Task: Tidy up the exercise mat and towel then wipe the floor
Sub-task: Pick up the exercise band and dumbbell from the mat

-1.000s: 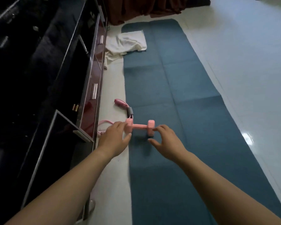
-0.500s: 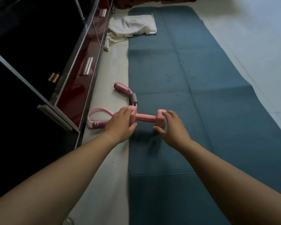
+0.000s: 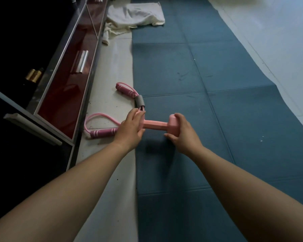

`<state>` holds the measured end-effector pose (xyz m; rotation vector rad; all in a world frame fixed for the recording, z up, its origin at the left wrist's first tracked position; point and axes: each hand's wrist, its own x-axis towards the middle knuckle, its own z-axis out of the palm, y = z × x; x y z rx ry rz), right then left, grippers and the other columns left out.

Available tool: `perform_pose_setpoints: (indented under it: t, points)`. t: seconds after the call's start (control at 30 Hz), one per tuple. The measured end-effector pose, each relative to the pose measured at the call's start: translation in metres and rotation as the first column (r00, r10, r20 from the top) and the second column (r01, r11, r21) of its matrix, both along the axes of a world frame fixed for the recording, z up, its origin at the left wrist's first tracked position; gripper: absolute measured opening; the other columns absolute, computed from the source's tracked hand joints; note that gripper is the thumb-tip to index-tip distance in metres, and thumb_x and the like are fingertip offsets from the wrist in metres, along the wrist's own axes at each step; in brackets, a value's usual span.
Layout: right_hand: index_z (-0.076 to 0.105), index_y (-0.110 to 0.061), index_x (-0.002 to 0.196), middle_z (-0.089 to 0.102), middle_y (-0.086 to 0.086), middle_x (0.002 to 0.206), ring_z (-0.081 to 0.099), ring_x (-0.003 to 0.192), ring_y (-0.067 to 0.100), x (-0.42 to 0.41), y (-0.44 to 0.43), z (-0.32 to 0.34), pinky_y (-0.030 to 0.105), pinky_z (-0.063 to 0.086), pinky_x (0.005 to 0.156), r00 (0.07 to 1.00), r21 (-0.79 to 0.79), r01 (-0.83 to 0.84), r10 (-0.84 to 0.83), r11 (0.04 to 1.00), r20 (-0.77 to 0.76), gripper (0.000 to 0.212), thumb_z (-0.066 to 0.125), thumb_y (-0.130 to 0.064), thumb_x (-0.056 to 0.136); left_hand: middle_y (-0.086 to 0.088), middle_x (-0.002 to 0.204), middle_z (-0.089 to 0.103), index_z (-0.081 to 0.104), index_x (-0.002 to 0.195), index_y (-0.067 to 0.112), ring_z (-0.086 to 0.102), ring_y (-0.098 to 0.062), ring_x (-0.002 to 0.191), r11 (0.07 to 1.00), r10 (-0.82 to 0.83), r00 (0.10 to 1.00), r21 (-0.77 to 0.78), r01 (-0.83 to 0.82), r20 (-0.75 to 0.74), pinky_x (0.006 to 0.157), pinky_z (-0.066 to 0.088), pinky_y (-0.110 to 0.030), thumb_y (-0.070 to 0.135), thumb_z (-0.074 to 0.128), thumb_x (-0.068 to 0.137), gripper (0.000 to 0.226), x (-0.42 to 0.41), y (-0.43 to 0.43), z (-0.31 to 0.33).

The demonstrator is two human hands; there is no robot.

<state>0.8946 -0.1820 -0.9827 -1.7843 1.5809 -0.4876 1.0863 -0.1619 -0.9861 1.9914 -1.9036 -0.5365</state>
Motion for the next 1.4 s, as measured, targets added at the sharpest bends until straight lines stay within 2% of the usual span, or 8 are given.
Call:
perform_pose_setpoints:
  t: [0.3,0.63,0.8,0.9,1.07,1.17,1.27,1.4]
  points:
    - [0.026,-0.025,0.14,0.042,0.007,0.138,0.049,0.116,0.027,0.0,0.022,-0.003,0.033,0.039,0.089,1.0,0.009,-0.012,0.012,1.0,0.017,0.069,0.063,-0.012,0.083,-0.005,0.144,0.033,0.04,0.135,0.013,0.046,-0.03,0.122,0.991,0.073,0.997,-0.11,-0.07,0.022,0.1,0.042,-0.039,0.009,0.058,0.083,0.056,-0.014,0.035,-0.005]
    - [0.023,-0.021,0.14,0.044,0.008,0.134,0.049,0.117,0.028,-0.052,0.129,0.008,0.035,0.041,0.09,0.969,0.135,-0.244,0.248,0.96,-0.014,0.067,0.062,-0.023,0.085,0.004,0.143,0.032,0.036,0.14,0.017,0.054,-0.019,0.108,0.992,0.098,0.985,0.065,-0.108,0.139,0.083,0.04,-0.021,0.02,0.056,0.088,0.056,-0.058,0.163,0.036]
    - [0.033,-0.017,0.134,0.039,0.007,0.14,0.044,0.123,0.026,-0.073,0.176,0.01,0.033,0.04,0.092,0.911,0.082,-0.411,0.413,0.908,-0.004,0.064,0.067,-0.027,0.081,0.001,0.137,0.036,0.043,0.131,0.017,0.056,-0.028,0.102,0.953,0.188,0.966,0.205,-0.224,0.179,0.083,0.047,-0.035,0.019,0.055,0.083,0.049,-0.079,0.224,0.053]
    - [0.036,-0.015,0.137,0.025,0.004,0.152,0.037,0.133,0.024,-0.079,0.187,0.009,0.031,0.037,0.099,0.874,0.042,-0.485,0.485,0.873,0.006,0.071,0.072,-0.025,0.076,0.0,0.135,0.035,0.043,0.128,0.015,0.057,-0.03,0.102,0.913,0.272,0.954,0.278,-0.298,0.13,0.087,0.047,-0.038,0.018,0.057,0.083,0.047,-0.093,0.25,0.055]
    - [0.038,-0.017,0.137,0.027,0.004,0.148,0.049,0.119,0.03,-0.081,0.194,0.016,0.031,0.043,0.088,0.8,-0.018,-0.598,0.596,0.801,-0.069,0.068,0.069,-0.016,0.076,0.001,0.146,0.028,0.032,0.14,0.017,0.046,-0.021,0.123,0.848,0.453,0.891,0.3,-0.437,0.019,0.101,0.033,-0.026,0.02,0.067,0.082,0.068,-0.102,0.279,0.04]
    - [0.037,-0.017,0.137,0.025,0.005,0.149,0.049,0.118,0.033,-0.081,0.198,0.014,0.036,0.045,0.089,0.813,-0.025,-0.579,0.575,0.815,-0.093,0.069,0.07,-0.017,0.076,-0.004,0.148,0.03,0.024,0.144,0.016,0.038,-0.023,0.13,0.791,0.581,0.809,0.298,-0.534,-0.092,0.106,0.03,-0.029,0.022,0.068,0.081,0.078,-0.104,0.281,0.028]
    - [0.038,-0.018,0.133,0.024,0.002,0.149,0.051,0.115,0.035,-0.08,0.205,0.016,0.038,0.045,0.087,0.827,-0.005,-0.556,0.553,0.831,-0.103,0.069,0.072,-0.013,0.074,-0.005,0.137,0.042,0.031,0.138,0.022,0.05,-0.027,0.116,0.762,0.638,0.755,0.274,-0.588,-0.154,0.097,0.043,-0.036,0.019,0.066,0.079,0.068,-0.107,0.284,0.019]
    - [0.041,-0.012,0.129,0.03,0.005,0.143,0.05,0.114,0.036,-0.086,0.234,0.028,0.04,0.044,0.089,0.837,0.041,-0.525,0.525,0.85,-0.153,0.061,0.07,-0.014,0.076,-0.004,0.129,0.046,0.037,0.131,0.024,0.055,-0.028,0.103,0.781,0.604,0.79,0.276,-0.561,-0.107,0.082,0.043,-0.031,0.018,0.062,0.079,0.058,-0.113,0.299,0.025]
